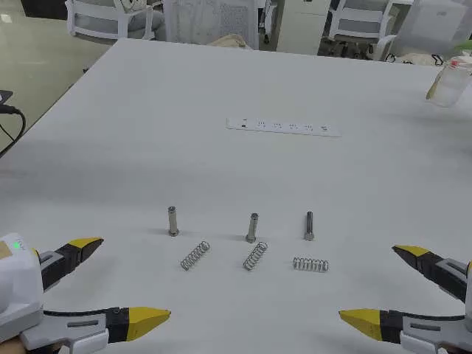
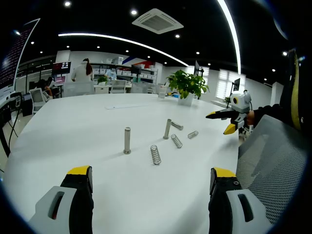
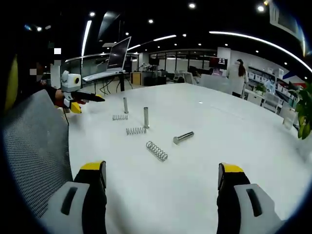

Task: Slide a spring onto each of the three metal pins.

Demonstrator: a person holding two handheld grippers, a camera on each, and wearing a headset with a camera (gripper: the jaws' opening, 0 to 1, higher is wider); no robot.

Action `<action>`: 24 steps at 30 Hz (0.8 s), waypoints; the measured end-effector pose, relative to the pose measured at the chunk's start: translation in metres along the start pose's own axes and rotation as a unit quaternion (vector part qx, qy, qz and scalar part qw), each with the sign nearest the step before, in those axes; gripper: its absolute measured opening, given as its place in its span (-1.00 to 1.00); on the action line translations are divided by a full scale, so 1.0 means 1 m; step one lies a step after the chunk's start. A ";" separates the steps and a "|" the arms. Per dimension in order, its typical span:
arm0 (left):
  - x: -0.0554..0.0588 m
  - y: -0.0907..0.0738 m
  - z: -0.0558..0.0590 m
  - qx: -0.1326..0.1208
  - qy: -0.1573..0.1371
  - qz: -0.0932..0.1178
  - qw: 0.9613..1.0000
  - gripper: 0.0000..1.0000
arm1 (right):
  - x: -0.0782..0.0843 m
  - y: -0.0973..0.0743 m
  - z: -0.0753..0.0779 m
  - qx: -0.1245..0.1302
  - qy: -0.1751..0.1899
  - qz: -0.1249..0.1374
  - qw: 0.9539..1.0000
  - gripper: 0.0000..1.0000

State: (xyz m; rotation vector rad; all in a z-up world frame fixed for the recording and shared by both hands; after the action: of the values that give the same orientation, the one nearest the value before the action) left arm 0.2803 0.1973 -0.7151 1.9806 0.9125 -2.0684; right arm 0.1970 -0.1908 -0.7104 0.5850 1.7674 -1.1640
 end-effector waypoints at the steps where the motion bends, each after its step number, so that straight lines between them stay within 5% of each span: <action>1: 0.000 0.000 0.000 0.000 0.000 0.000 1.000 0.97 | 0.000 0.000 0.000 0.000 0.000 0.000 1.000 0.81; 24: 0.000 0.003 0.002 0.004 -0.001 -0.003 1.000 0.97 | 0.001 -0.003 0.000 0.004 0.005 0.001 1.000 0.79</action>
State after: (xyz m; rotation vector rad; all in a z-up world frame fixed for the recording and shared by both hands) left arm 0.2801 0.1943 -0.7164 1.9828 0.9120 -2.0805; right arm 0.1944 -0.1923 -0.7104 0.5984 1.7699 -1.1698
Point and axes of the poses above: the centre of the closed fingertips' face, and the gripper's own axes: y roughly forward along the fingers, z roughly to its right, x roughly out of its underside, the point moved 8 cm from there along -y, roughly backward along the fingers, and after that the axes turned 11 degrees about y, right-handed, at the moved point
